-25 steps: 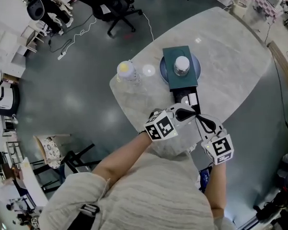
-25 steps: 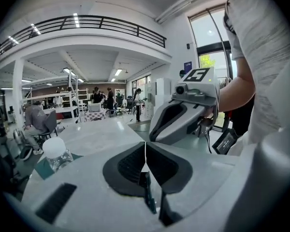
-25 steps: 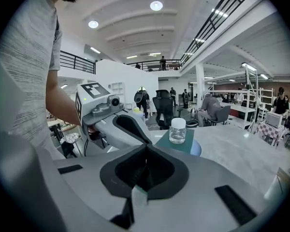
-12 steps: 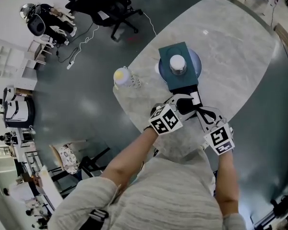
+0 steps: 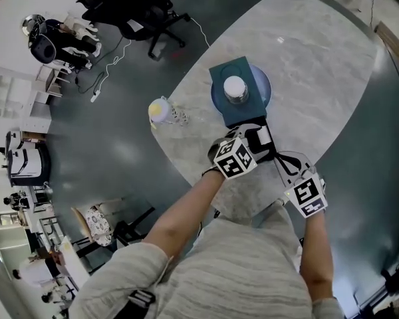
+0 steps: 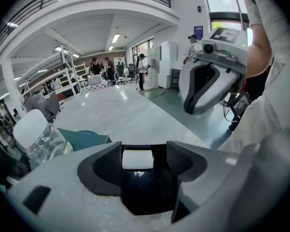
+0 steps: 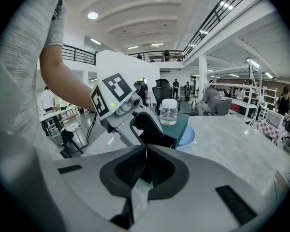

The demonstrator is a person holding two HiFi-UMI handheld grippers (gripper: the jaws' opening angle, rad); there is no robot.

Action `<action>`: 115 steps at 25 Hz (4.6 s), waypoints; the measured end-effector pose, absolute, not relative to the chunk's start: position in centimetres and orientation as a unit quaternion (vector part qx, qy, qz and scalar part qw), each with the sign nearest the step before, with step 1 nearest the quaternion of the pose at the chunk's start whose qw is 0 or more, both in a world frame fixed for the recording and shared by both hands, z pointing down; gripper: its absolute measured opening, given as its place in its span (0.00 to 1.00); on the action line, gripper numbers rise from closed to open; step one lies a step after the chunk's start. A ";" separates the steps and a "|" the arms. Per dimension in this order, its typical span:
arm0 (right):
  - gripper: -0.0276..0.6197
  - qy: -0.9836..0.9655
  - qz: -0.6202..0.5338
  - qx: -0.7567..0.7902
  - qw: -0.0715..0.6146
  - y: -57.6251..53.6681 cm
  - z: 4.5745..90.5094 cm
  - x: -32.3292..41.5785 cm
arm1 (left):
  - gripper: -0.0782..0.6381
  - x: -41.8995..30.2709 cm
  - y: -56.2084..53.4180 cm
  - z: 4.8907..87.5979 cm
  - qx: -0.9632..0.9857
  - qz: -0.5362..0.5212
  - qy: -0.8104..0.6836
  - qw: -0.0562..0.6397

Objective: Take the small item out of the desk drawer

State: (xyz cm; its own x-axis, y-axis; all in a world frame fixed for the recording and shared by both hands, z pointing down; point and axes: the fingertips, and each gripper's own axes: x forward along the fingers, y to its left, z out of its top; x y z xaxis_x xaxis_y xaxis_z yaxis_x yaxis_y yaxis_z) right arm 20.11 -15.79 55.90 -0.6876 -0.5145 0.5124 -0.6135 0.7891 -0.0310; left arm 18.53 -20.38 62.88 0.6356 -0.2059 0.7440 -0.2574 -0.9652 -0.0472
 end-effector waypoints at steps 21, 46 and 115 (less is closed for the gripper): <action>0.06 -0.903 0.114 0.340 0.235 -15.2 55.7 22.8 | 0.56 18.7 -22.3 70.3 0.828 0.546 -0.118 0.037; 0.06 -0.894 0.123 0.371 0.217 -15.1 53.0 23.0 | 0.54 19.2 -21.8 65.7 0.860 0.490 -0.140 0.025; 0.05 -0.925 0.017 0.378 0.032 -9.9 35.4 16.3 | 0.54 13.2 -11.4 36.3 0.978 -0.033 -0.204 0.016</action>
State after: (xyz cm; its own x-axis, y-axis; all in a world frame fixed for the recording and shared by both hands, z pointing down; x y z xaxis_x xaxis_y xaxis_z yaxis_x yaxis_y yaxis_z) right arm 16.35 -9.87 35.39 -0.7126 -0.6979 0.0720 -0.7000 0.7141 -0.0073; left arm 13.22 -11.44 36.26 0.9145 -0.4005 -0.0577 -0.3984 -0.9161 0.0454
